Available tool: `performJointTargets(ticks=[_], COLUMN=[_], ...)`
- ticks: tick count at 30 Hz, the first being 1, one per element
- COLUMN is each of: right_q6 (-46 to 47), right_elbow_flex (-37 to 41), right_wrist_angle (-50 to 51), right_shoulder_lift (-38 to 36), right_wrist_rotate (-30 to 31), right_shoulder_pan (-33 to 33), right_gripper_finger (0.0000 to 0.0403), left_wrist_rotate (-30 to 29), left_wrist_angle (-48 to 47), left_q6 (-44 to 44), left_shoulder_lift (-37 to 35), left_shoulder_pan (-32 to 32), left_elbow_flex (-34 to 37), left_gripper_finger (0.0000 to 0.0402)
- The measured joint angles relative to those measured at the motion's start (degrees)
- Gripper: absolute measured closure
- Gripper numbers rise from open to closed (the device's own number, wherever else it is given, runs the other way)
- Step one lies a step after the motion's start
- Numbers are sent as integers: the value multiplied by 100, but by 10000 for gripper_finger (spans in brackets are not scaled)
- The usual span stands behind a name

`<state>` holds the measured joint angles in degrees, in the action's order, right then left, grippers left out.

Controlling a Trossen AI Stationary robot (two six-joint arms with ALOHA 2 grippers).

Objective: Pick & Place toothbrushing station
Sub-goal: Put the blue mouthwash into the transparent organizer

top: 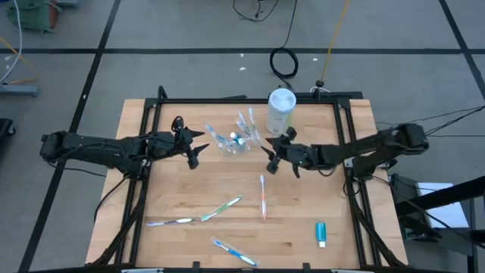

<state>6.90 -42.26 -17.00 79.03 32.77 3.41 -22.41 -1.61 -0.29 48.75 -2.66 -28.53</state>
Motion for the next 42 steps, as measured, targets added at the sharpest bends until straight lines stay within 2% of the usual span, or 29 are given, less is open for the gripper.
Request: performJointTargets(ticks=[4,8,12,16,18,24,28,32,38,42], right_q6=[344,616,741,1585,2499,6181,8297,10323,12196,12491], right_elbow_flex=[0,0,0,0,0,0,0,0,-1,-2], right_wrist_angle=[860,1307,1437,1661,1914,3079,3686,3792,3925,3774], right_shoulder_lift=[-490,-778,-907,-917,-917,-917,-914,-914,-849,-690], right_wrist_rotate=[-4,-105,-870,-1755,-2304,-3962,-4671,-5439,-5911,-6139], right_shoulder_pan=[436,850,1167,1444,1568,2094,2513,2882,3401,3569], right_gripper_finger=[241,241,241,243,245,254,263,270,271,271], left_wrist_rotate=[0,0,0,0,0,-2,-1,0,-1,-2], left_wrist_angle=[2,2,4,4,6,9,7,7,4,0], left_q6=[-5,-5,-5,-5,-12,-57,-211,-274,-280,-280], left_shoulder_lift=[0,0,-1,0,-2,0,0,0,0,0], left_shoulder_pan=[0,0,2,1,2,0,0,2,0,2], left_elbow_flex=[0,0,0,0,0,0,0,0,0,0], left_gripper_finger=[172,172,172,172,172,172,172,172,172,172])
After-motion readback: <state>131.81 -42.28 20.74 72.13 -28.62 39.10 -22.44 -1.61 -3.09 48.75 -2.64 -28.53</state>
